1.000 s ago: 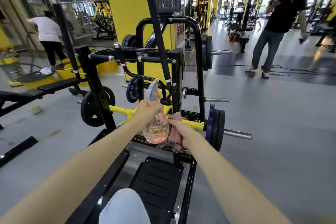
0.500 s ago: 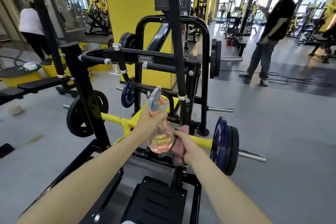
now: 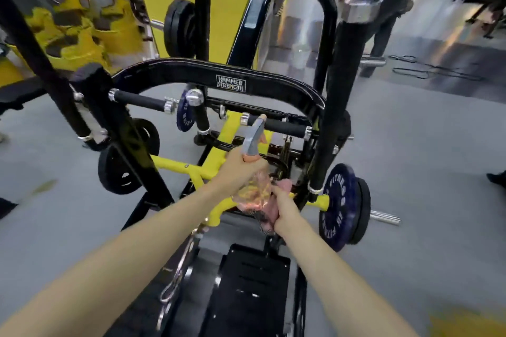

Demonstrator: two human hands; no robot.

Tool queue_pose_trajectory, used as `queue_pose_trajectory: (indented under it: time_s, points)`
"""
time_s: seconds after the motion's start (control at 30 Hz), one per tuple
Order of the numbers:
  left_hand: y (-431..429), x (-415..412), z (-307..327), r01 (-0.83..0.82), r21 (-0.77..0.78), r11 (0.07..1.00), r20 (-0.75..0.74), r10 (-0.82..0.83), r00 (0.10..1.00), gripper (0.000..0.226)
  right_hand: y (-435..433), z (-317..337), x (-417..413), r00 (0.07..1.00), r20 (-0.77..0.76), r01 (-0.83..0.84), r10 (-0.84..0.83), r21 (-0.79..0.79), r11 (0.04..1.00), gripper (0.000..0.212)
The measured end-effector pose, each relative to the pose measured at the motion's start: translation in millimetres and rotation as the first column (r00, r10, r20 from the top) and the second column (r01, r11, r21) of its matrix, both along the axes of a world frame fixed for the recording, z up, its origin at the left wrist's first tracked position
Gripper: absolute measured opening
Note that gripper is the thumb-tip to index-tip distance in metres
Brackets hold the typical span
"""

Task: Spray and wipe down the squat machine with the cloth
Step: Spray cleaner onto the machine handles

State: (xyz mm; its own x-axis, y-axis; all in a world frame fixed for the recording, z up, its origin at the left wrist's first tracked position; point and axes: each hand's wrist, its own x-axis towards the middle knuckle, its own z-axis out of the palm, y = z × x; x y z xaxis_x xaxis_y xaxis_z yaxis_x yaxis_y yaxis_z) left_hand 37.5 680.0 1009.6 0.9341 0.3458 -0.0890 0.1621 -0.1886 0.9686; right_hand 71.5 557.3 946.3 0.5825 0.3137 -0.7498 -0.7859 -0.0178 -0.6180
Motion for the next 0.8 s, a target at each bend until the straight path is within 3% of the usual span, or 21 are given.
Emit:
queue_pose_trajectory:
  time_s: [0.13,0.27,0.4,0.47,0.6,0.7,0.73,0.8]
  points:
    - [-6.6,4.1,34.2,0.132,-0.041,0.99,-0.05,-0.134,0.99,0.031,-6.9,25.2,-4.6,0.994,-0.021,0.103,-0.103,0.013,0.995,0.034]
    - [-22.1,8.9,54.7,0.263,-0.038,0.964,-0.153,-0.266,0.952,0.023,-27.9,44.8,-13.8,0.985,-0.106,0.137,-0.135,0.013,0.991,0.016]
    - [-39.9,4.4,69.3,0.361,0.016,0.933,-0.143,-0.355,0.924,0.023,-41.5,56.1,-18.1,0.965,-0.133,0.237,-0.226,0.072,0.969,0.019]
    - [-45.9,0.0,74.4,0.362,0.027,0.932,-0.123,-0.356,0.926,0.011,-42.4,62.0,-24.2,0.968,-0.106,0.236,-0.228,0.065,0.97,0.031]
    - [-53.5,-5.3,86.4,0.293,0.053,0.955,-0.039,-0.291,0.956,0.059,-40.2,82.7,-35.3,0.98,-0.099,0.179,-0.174,0.043,0.983,0.025]
    - [-57.5,-5.7,105.2,0.314,0.04,0.949,0.051,-0.315,0.948,0.071,-44.0,97.0,-37.5,0.99,-0.062,0.131,-0.13,0.008,0.991,0.027]
    - [-59.2,-6.2,112.7,0.311,0.048,0.949,0.043,-0.313,0.949,0.07,-45.3,105.0,-36.7,0.992,-0.04,0.123,-0.122,0.009,0.992,0.026]
    - [-63.2,-8.7,126.9,0.234,0.052,0.971,0.014,-0.235,0.972,0.043,-46.9,118.8,-34.2,0.991,-0.008,0.13,-0.13,0.041,0.991,0.019]
